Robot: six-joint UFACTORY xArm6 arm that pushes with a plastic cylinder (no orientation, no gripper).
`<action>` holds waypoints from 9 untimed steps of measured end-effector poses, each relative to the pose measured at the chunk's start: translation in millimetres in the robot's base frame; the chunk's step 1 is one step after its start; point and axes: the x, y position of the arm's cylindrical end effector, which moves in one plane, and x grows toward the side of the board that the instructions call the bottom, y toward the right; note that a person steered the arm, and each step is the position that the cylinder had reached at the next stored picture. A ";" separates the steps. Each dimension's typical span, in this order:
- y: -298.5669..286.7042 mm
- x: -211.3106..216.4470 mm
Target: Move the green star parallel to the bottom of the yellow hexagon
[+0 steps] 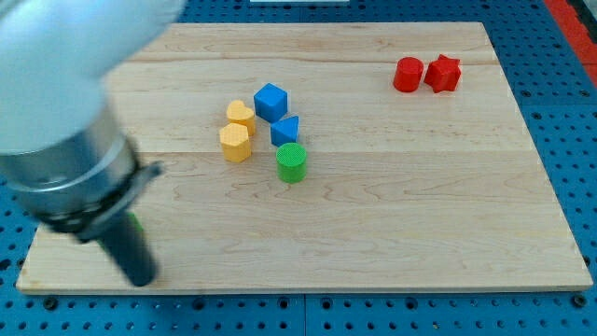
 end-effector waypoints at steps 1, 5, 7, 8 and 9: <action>-59.3 -8.3; -18.3 -48.5; 33.3 -69.2; 19.9 -92.9; 30.5 -103.9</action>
